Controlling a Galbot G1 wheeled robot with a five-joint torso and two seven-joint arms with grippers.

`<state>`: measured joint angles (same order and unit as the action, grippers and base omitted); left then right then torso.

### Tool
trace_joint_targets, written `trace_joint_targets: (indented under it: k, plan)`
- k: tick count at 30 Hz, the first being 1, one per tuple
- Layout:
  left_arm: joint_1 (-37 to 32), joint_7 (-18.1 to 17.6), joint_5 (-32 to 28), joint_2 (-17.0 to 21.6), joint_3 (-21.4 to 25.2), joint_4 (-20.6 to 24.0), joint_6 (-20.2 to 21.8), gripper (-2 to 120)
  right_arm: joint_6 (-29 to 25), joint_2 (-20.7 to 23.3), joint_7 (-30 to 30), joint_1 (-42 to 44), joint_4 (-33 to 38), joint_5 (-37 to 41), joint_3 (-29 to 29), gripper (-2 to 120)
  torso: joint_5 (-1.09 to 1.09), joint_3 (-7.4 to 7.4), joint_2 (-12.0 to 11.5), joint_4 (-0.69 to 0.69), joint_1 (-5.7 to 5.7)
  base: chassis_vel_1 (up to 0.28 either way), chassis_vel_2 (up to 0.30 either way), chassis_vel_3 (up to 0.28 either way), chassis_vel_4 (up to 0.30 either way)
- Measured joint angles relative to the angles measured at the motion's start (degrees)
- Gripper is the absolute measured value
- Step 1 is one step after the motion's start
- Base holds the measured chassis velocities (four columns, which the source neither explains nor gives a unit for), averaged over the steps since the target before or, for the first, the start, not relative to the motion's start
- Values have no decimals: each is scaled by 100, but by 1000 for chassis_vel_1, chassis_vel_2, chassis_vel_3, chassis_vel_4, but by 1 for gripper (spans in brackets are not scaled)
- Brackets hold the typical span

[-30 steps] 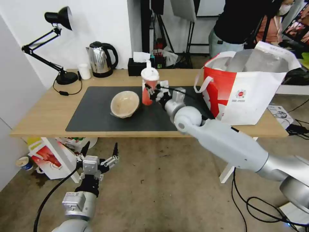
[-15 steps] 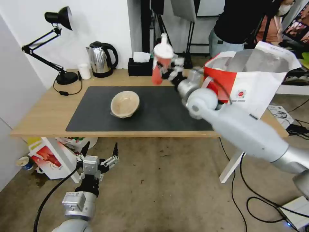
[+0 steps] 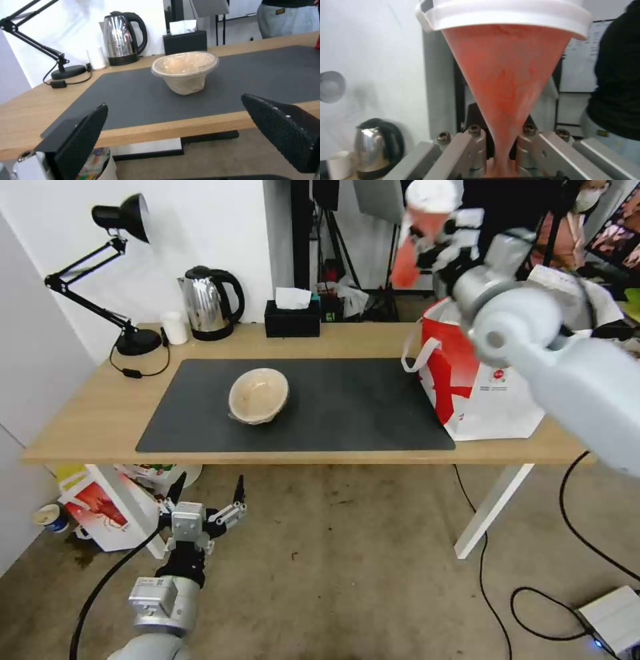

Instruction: Pick up the trash from the table and place it into the takeout bag.

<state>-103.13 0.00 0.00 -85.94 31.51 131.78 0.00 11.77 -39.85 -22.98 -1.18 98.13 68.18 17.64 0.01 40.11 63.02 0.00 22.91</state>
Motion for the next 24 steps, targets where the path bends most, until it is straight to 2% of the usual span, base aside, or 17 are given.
trace_joint_targets:
  k: [8,16,24]
  plan:
    - [0,0,0,0,0,0,0,100,137,381,-11,48,-48,-26,-197,4,-1,0,0,0,0,0,0,0,0]
    - [0,0,0,0,0,0,0,100,172,570,-16,167,-83,-45,-279,4,-1,0,0,0,2,0,0,0,0]
    - [0,0,0,0,0,0,0,100,197,806,0,630,-19,-179,-410,4,0,0,0,-1,2,0,0,0,0]
